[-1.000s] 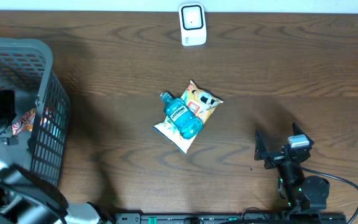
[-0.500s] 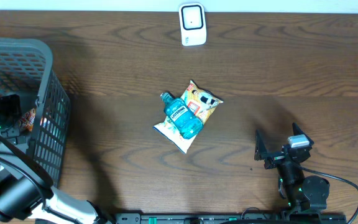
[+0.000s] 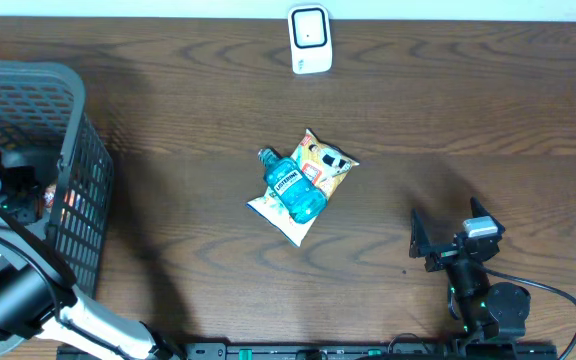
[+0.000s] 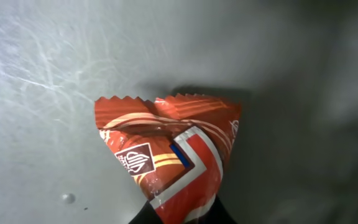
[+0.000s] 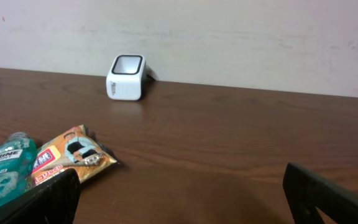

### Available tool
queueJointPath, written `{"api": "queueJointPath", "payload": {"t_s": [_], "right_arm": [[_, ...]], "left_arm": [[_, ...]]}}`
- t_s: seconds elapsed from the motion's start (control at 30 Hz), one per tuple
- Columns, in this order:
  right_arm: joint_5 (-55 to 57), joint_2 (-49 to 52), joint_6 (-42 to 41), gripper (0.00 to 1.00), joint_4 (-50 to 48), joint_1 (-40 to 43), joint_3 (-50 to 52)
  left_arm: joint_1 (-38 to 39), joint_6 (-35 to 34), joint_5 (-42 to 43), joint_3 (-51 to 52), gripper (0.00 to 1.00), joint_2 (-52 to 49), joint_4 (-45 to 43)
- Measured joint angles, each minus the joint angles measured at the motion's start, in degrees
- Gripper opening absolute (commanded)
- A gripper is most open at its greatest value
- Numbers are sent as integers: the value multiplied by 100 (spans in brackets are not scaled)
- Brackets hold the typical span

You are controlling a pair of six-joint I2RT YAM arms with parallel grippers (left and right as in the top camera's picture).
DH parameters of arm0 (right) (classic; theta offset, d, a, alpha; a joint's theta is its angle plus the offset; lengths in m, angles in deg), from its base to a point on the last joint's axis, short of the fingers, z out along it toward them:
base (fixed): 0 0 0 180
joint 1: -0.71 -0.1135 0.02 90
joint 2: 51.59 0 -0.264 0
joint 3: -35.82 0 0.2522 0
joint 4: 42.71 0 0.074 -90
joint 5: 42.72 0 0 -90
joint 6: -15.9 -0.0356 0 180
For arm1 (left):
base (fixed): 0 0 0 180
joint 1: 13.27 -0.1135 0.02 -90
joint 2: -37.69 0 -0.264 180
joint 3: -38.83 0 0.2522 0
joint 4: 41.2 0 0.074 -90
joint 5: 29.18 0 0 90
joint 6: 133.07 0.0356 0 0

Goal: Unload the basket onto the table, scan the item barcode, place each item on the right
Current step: 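Carry the orange snack bar out and drop it beside the wet-wipe pack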

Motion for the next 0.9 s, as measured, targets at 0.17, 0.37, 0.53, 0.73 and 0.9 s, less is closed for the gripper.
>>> {"api": "queueJointPath", "payload": {"t_s": [0.17, 0.37, 0.53, 0.73, 0.9], "right_arm": [[0, 0, 0, 99, 0, 0, 0], [2, 0, 0, 99, 0, 0, 0], [2, 0, 0, 99, 0, 0, 0], [2, 0, 0, 99, 0, 0, 0], [0, 0, 0, 99, 0, 0, 0]], "left_arm": [[-122, 50, -4, -7, 7, 527, 17], [-229, 26, 168, -210, 8, 2074, -560], [-212, -334, 1248, -291, 8, 3327, -944], [680, -422, 3008, -323, 8, 3891, -802], [2520, -15, 3532, -317, 8, 3759, -155]]}}
